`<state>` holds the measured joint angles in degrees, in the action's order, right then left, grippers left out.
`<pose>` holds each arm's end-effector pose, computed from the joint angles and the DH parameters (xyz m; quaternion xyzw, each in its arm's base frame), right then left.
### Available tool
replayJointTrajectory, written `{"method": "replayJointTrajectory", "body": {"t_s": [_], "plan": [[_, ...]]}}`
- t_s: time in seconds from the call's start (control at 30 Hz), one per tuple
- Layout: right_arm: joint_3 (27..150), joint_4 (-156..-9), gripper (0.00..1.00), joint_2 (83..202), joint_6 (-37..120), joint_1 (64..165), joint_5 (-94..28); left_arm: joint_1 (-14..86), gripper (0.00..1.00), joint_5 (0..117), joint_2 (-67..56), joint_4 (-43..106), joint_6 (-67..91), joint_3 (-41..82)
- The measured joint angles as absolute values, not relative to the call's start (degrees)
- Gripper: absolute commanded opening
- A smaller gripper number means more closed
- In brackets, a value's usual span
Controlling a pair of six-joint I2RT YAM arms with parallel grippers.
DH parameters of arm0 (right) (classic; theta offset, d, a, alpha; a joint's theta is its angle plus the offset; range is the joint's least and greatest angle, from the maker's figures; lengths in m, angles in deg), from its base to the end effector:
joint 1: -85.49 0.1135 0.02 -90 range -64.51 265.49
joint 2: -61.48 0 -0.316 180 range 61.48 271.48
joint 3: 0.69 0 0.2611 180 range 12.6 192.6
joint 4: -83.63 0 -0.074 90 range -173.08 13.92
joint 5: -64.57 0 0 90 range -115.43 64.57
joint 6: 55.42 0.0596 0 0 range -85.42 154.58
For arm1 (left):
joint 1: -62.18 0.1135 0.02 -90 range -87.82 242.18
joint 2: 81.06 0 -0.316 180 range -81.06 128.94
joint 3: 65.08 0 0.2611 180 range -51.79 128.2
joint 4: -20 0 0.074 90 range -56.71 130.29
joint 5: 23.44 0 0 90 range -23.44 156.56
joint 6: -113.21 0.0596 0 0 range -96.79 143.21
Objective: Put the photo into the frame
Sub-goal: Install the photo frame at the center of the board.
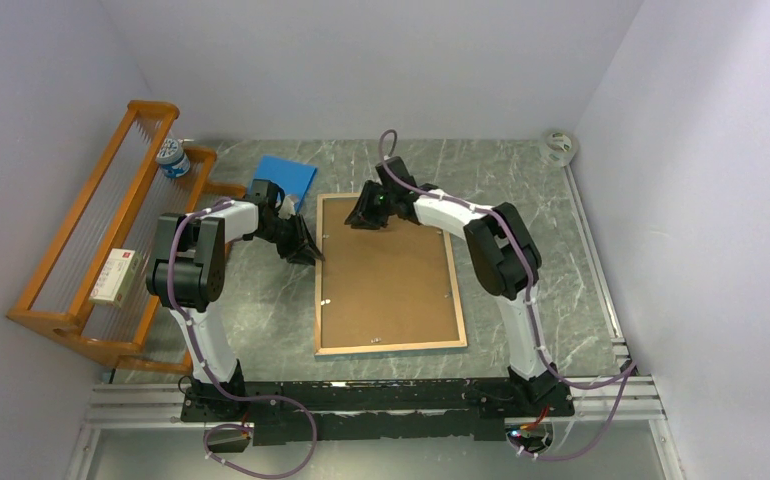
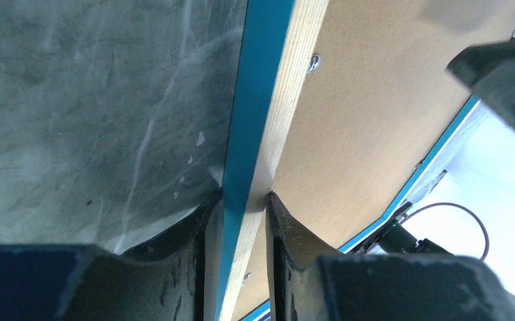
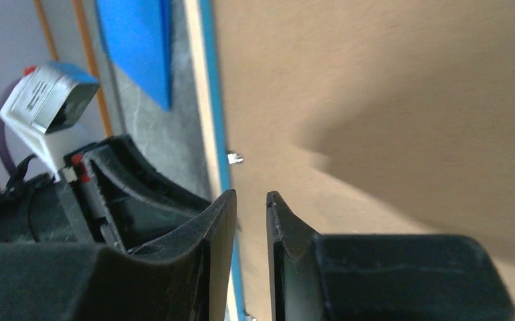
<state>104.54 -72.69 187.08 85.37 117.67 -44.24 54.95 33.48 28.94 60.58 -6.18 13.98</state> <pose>0.4489 0.3052 0.1889 0.0839 0.9067 0.3678 0.1888 0.3841 -0.0815 0.1587 -0.1370 0.9373 -0.3151 0.0579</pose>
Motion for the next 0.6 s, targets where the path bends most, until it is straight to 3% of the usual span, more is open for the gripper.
{"method": "replayJointTrajectory", "body": {"t_s": [0.3,0.6], "plan": [[104.5,-78.0,0.26,190.1,88.6,120.8,-47.6,54.7,0.32,34.0,28.2,59.6,-6.4,13.1],[104.4,-72.1,0.29,189.6,83.3,121.3,-46.0,54.4,0.32,34.9,27.5,59.1,-6.5,12.5]]}}
